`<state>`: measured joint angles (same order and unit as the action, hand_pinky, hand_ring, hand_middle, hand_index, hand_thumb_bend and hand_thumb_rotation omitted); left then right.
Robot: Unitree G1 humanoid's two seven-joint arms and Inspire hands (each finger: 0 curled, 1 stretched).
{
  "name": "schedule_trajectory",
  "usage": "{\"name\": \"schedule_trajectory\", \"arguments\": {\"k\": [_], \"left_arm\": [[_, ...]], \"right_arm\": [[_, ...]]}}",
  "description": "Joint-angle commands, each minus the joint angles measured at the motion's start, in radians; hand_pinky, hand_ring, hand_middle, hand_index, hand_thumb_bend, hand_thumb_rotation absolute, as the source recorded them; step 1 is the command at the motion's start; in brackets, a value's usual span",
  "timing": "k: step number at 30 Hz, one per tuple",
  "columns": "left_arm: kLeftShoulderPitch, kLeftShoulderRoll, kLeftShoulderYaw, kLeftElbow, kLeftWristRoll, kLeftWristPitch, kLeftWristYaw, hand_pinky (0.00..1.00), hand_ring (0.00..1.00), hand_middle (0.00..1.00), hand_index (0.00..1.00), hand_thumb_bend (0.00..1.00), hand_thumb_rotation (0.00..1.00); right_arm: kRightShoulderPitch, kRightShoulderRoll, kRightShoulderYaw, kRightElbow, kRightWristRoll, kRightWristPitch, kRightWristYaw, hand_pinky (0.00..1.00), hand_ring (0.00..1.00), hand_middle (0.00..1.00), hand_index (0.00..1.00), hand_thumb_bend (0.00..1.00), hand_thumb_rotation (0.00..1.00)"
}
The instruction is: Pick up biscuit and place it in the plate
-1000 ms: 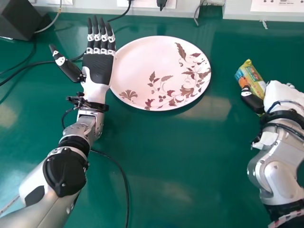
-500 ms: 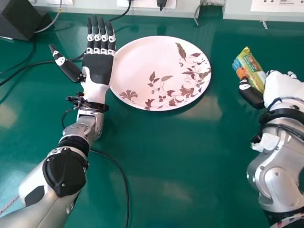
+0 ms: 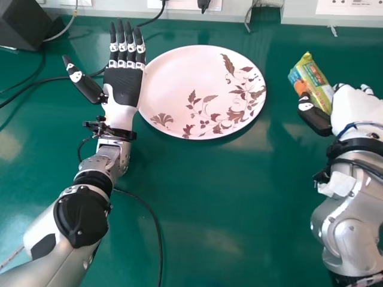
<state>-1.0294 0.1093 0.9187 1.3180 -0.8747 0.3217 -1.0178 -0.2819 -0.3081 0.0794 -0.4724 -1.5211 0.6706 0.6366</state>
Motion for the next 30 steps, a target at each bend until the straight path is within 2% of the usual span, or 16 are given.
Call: {"name": "schedule_trajectory", "arguments": {"k": [1,8,15,24,30], "left_arm": [[0.008,0.004,-0.006,0.004,0.004,0.0,-0.005,0.79,0.85,0.93,0.95,1.0,0.16],[0.008,0.004,-0.008,0.004,0.006,0.0,-0.004,0.81,0.85,0.93,0.95,0.99,0.14],[0.008,0.003,-0.009,0.004,0.009,-0.002,-0.007,0.8,0.85,0.92,0.96,0.99,0.17],[0.009,0.004,-0.011,0.005,0.016,-0.003,-0.003,0.76,0.83,0.9,0.97,0.99,0.23],[0.009,0.004,-0.013,0.005,0.018,-0.001,-0.011,0.75,0.82,0.9,0.97,0.99,0.21]], "right_arm": [[0.012,0.012,-0.017,-0.033,-0.023,-0.016,-0.014,0.27,0.42,0.48,0.49,0.5,0.0],[0.019,0.042,-0.035,-0.066,-0.04,-0.051,-0.019,0.27,0.41,0.48,0.49,0.5,0.0],[0.022,0.068,-0.05,-0.086,-0.05,-0.084,-0.036,0.26,0.42,0.48,0.49,0.5,0.0],[0.028,0.092,-0.06,-0.104,-0.042,-0.13,-0.106,0.27,0.42,0.48,0.49,0.5,0.0],[0.024,0.104,-0.069,-0.111,-0.027,-0.154,-0.137,0.27,0.42,0.48,0.49,0.5,0.0]]}}
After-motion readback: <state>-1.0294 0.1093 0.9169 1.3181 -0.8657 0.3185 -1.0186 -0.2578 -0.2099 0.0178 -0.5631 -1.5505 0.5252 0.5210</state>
